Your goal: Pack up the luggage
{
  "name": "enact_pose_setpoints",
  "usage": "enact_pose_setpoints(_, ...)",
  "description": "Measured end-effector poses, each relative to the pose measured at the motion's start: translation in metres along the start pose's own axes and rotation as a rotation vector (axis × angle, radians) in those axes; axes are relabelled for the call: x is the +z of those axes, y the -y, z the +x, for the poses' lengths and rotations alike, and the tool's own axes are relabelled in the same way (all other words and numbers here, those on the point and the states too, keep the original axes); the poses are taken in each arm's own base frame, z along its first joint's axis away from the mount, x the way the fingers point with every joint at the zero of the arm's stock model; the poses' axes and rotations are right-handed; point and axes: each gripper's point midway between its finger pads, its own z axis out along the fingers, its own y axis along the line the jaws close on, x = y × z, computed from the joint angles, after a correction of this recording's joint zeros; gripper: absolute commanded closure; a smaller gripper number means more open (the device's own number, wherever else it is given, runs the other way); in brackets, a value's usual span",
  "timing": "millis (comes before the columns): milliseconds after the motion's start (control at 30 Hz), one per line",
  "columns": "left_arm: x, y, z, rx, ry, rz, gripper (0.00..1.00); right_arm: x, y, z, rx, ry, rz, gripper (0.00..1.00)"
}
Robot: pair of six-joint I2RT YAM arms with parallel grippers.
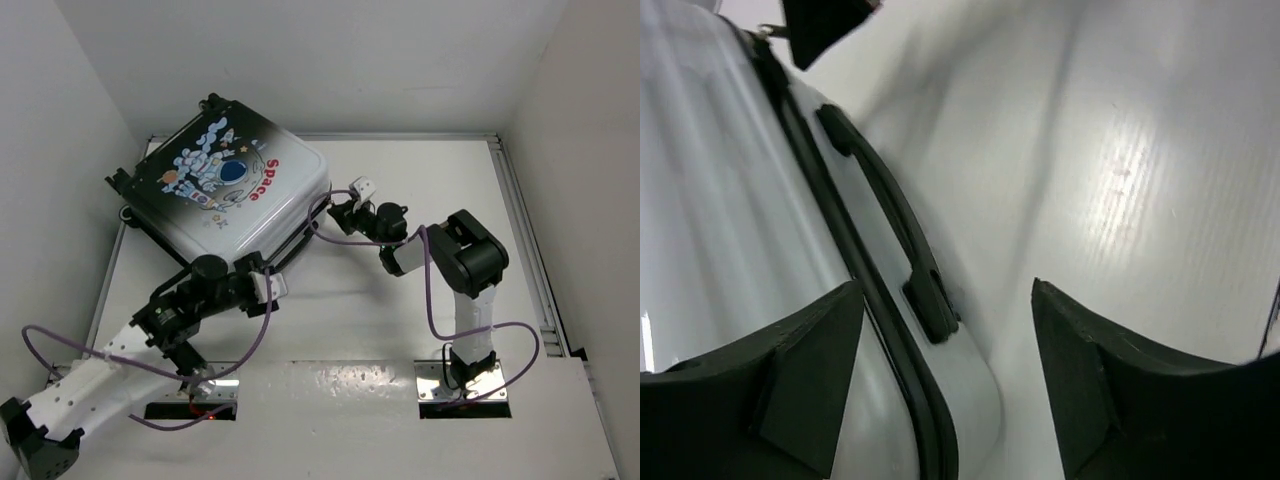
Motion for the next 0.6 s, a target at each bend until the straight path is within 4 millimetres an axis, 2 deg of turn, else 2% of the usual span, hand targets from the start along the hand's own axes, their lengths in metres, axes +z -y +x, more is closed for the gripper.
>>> enact_pose_setpoints(100,0.0,0.014,0.015,0.059,-0.044,0.044,0.3,-0.002,0.002,-0.001,0.08,-0.014,-0.002,1.0)
enact_pose_setpoints(133,0.006,0.017,0.017,0.071,-0.072,0.066,0.34,-0.002,0.001,-0.001,0.101,-0.017,-0.006,1.0)
enact_pose_setpoints(300,0.052,0.026,0.032,0.07,-0.267,0.141,0.37,-0.003,-0.003,0.0,0.174,-0.029,-0.023,1.0)
enact_pose_setpoints(467,0.072,0.036,0.041,0.071,-0.36,0.118,0.33,-0.004,-0.005,0.0,0.206,-0.035,-0.042,1.0)
enact_pose_setpoints(600,0.086,0.027,0.051,0.066,-0.444,0.01,0.3,-0.004,-0.005,-0.001,0.22,-0.041,-0.057,1.0)
